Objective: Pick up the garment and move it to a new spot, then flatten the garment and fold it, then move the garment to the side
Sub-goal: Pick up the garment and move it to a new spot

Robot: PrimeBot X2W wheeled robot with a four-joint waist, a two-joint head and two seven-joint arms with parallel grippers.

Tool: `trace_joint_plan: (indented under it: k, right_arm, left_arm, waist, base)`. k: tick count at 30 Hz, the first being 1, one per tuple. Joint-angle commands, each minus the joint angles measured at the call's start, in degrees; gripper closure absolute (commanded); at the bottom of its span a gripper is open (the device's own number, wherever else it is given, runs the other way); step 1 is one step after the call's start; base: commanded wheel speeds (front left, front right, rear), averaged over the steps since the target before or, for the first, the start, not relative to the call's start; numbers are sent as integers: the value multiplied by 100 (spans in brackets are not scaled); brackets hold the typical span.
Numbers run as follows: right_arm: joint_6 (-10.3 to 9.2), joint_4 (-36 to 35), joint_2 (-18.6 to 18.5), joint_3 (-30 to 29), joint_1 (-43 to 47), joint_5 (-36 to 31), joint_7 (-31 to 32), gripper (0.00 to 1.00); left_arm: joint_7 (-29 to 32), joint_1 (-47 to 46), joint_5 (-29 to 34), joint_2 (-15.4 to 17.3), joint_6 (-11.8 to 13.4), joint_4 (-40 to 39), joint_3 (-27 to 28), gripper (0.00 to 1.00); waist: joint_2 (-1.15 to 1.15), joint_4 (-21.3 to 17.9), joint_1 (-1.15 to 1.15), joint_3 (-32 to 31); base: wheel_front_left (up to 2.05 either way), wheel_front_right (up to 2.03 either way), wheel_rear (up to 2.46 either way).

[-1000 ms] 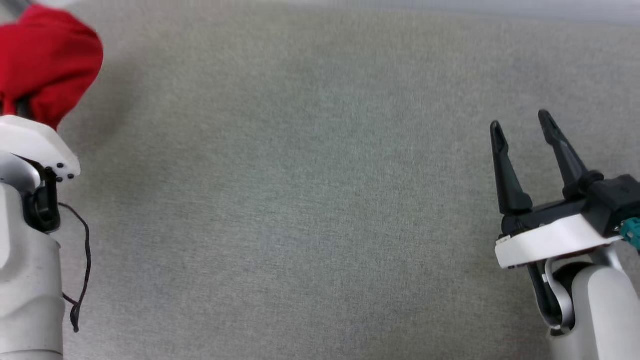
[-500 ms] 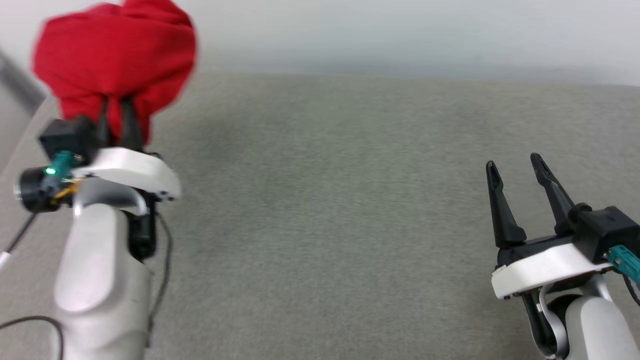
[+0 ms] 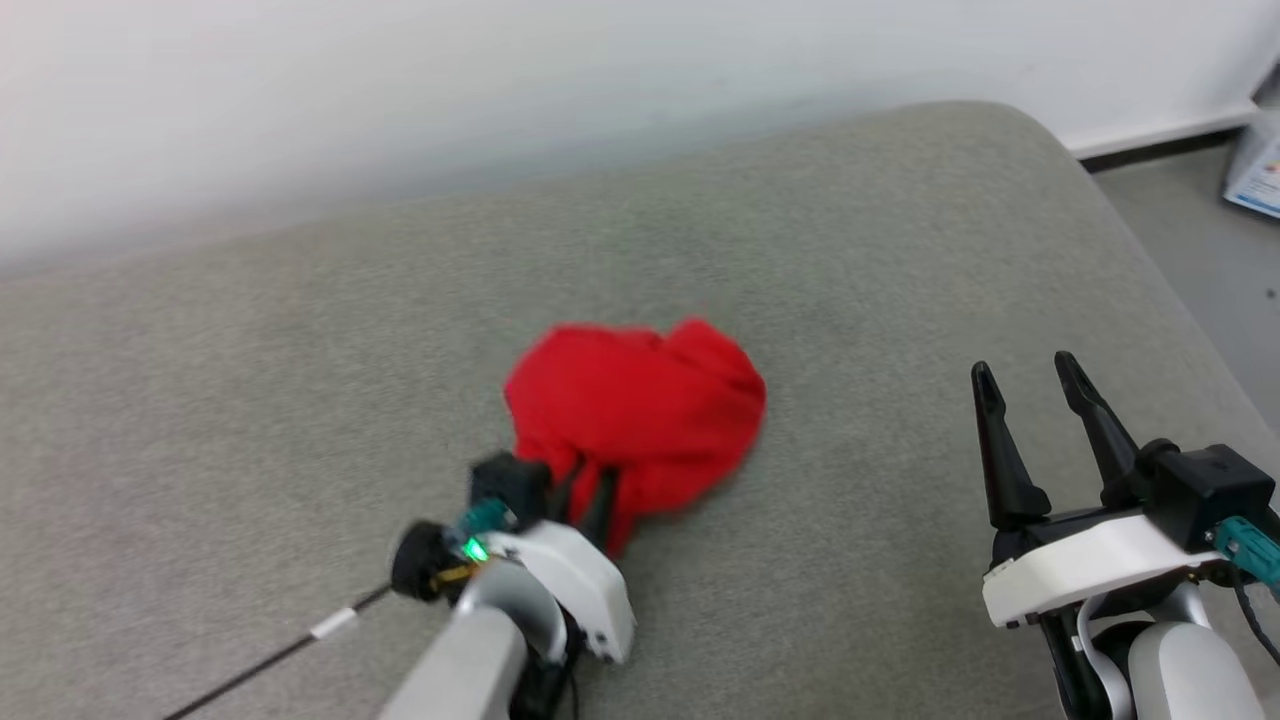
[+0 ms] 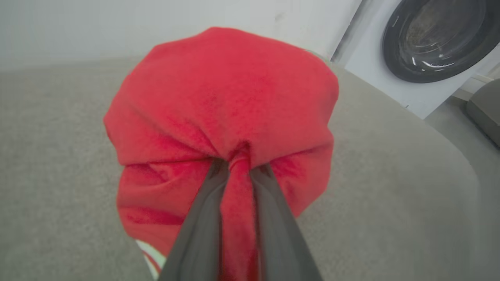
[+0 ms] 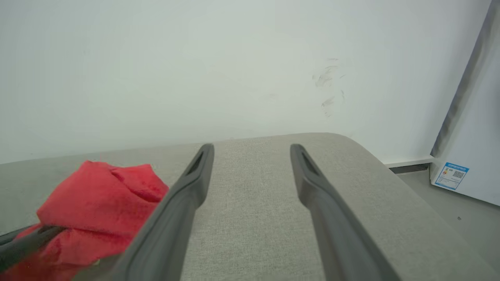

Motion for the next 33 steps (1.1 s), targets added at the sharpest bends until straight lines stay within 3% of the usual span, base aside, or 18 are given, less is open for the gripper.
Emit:
trace_joint_plan:
  k: [1,2,3,5,11,18,26,33]
  right_arm:
    - [-3,32,17,3,42,55,-42,0]
    - [-3,43,17,4,43,66,-58,0]
    - [-2,49,17,5,41,73,-72,0]
    - [-3,61,16,-12,43,97,-79,0]
    - [-3,98,14,-32,96,26,-21,0]
    - [-3,1,13,-114,208,-62,94,0]
    - [-3,-137,14,-267,386,-153,271,0]
    - [-3,-179,14,-361,677,-193,425,0]
  left_arm:
    - [7,137,-157,5,103,101,-267,100]
    - [30,213,-362,7,127,158,-404,67]
    - [-8,263,-487,7,195,177,-523,58]
    - [-154,255,-708,4,313,150,-698,0]
    - [-526,43,-792,-1,642,-275,-943,0]
    - [-580,171,-430,219,974,-1170,-302,0]
    - [-584,781,-292,656,1226,-1621,564,0]
    - [-543,1468,-192,964,1270,-1782,657,0]
  waist:
    - [0,-207,0,96]
    - [0,-221,0,103]
    - [0,-227,0,112]
    - [0,-197,0,129]
    - [0,128,0,-38]
    - [0,600,0,-251]
    - [0,1036,0,-405]
    - [0,1203,0,-659]
  base:
    - [0,0,0]
    - [0,0,0]
    - [0,0,0]
    - [0,0,0]
    - [0,0,0]
    - [0,0,0]
    - [0,0,0]
    - [0,0,0]
